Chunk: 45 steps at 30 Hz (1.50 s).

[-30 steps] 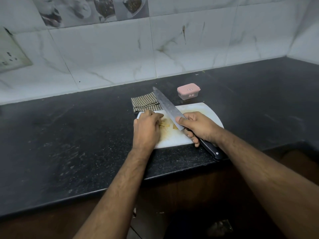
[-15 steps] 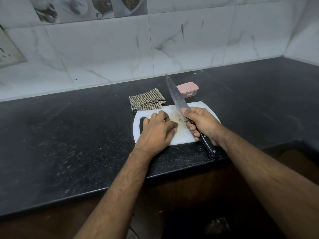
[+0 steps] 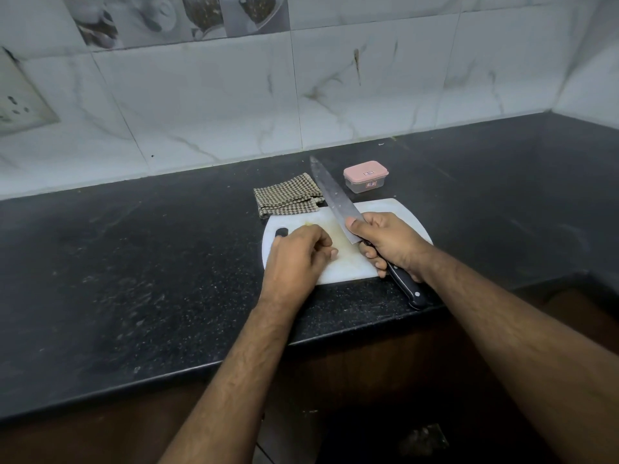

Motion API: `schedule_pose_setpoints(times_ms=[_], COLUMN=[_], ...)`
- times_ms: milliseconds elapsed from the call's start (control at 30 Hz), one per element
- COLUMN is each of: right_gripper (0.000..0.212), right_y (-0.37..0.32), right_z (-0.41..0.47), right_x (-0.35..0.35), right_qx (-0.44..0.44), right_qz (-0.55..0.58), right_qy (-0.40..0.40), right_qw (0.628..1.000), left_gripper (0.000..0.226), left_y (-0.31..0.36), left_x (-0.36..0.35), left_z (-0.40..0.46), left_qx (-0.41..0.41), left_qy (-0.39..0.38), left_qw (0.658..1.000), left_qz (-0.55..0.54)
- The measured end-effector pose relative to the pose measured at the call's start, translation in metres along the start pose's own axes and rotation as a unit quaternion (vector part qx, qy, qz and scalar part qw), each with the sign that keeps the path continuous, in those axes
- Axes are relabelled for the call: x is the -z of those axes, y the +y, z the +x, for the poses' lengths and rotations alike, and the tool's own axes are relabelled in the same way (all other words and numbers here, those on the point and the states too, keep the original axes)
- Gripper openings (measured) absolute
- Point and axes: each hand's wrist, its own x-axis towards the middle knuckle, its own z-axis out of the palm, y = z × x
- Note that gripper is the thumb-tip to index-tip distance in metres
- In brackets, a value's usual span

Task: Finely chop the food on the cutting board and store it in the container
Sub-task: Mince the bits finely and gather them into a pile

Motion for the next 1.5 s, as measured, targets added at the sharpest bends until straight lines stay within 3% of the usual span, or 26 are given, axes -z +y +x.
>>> schedule_pose_setpoints(times_ms=[133,267,367,600,767,867,1067,1300,1500], right_gripper=[0.030,0.035,0.034,0.032,0.016,0.028,0.018,0.031,0.023], right_y=[-0.001,-0.005,-0.007,-0.009,-0.013,-0.014,-0.018,-0.020,-0.028], right_z=[0.002,0.003,0.003,0.000,-0.001,-0.001,0.000,0.002,0.003], right_x=[0.000,-0.004,-0.008,-0.015,-0.020,-0.023,-0.024,-0.028,-0.033], right_qx=[0.005,0.002,0.002,0.004,0.026,0.032,0.052,0.096,0.081], right_qz=[-0.042,-0.125,-0.152,-0.207,-0.293,-0.328,-0.415,-0.500,-0.537], right_qy=[-0.037,-0.094,-0.089,-0.074,-0.062,-0.053,-0.068,-0.085,-0.124], right_qw=[0.998,0.988,0.984,0.975,0.954,0.943,0.906,0.856,0.830], left_gripper=[0.008,0.011,0.015,0.025,0.011,0.011,0.011,0.012,0.010], left_y=[-0.003,-0.004,-0.003,-0.015,-0.013,-0.009,-0.005,0.000,-0.001], left_x=[0.008,0.011,0.012,0.017,0.016,0.015,0.014,0.012,0.011], left_z=[-0.020,-0.021,-0.020,-0.029,-0.029,-0.028,-0.030,-0.028,-0.027], left_qx=[0.080,0.157,0.185,0.176,0.190,0.190,0.175,0.142,0.127], left_qy=[0.055,0.041,0.032,-0.029,0.018,0.028,0.030,0.029,0.034], left_qw=[0.992,0.981,0.977,0.982,0.979,0.981,0.984,0.988,0.990], left_qz=[-0.081,-0.107,-0.102,-0.062,-0.072,-0.040,-0.001,0.044,0.056])
